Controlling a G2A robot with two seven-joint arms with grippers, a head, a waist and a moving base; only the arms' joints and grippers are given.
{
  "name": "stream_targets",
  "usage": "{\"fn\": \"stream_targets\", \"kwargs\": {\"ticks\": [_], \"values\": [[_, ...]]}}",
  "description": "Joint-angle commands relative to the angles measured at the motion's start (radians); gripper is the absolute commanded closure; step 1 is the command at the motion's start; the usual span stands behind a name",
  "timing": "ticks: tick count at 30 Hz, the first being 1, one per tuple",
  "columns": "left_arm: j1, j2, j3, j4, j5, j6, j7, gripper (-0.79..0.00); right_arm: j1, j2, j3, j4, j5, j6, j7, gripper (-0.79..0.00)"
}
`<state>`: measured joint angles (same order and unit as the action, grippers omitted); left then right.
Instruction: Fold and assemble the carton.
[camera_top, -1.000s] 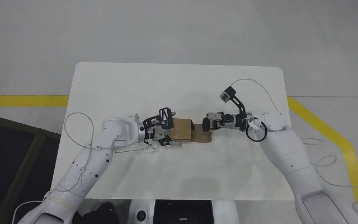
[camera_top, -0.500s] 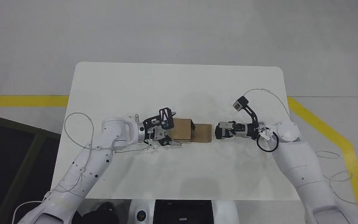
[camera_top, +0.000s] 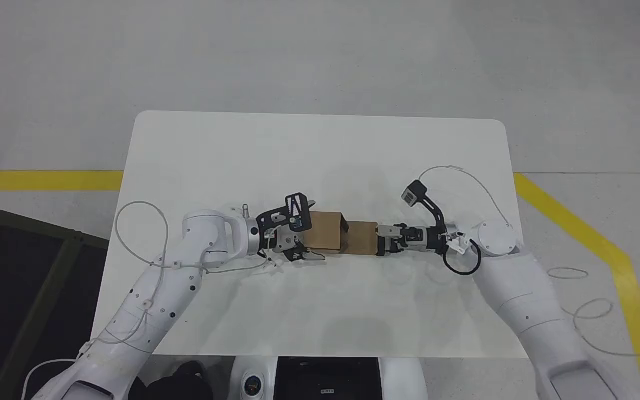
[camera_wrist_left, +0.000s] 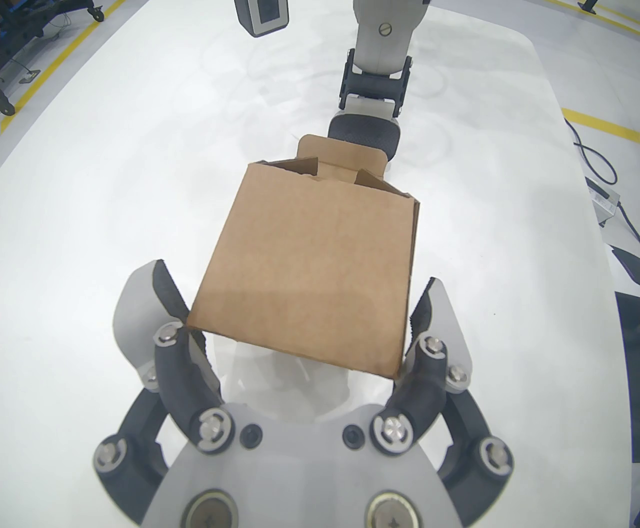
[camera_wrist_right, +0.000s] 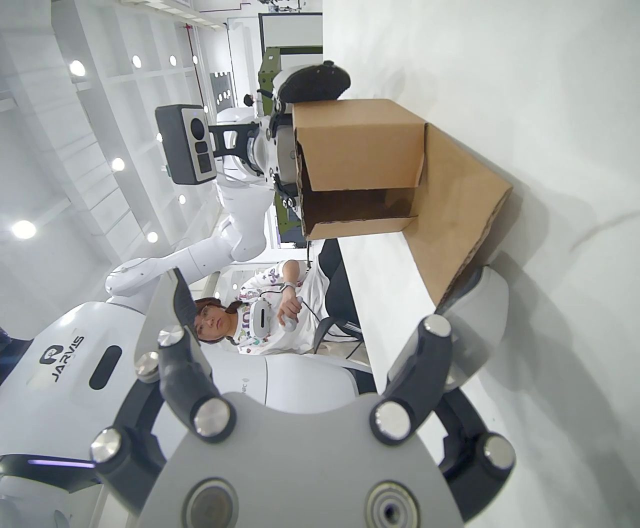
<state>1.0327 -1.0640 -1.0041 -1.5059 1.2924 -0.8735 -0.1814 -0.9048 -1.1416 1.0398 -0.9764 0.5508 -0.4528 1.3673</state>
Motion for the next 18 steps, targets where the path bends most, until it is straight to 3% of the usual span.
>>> {"fn": "stream_targets", "kwargs": {"ticks": [1, 9, 18], "values": [[0.0, 0.0, 0.0, 0.0, 0.0, 0.0, 0.0, -0.785, 0.005, -0.003, -0.008, 0.013, 0.003, -0.001, -0.001, -0.785], [0.001, 0.0, 0.001, 0.0, -0.002, -0.001, -0.003, -0.785, 0.028, -0.025, -0.041, 0.06, 0.08, -0.009, -0.009, -0.785], [-0.001, 0.001, 0.002, -0.001, -0.003, -0.005, -0.007, -0.785, 0.046, -0.033, -0.053, 0.018, 0.127, -0.006, -0.006, -0.785]]}}
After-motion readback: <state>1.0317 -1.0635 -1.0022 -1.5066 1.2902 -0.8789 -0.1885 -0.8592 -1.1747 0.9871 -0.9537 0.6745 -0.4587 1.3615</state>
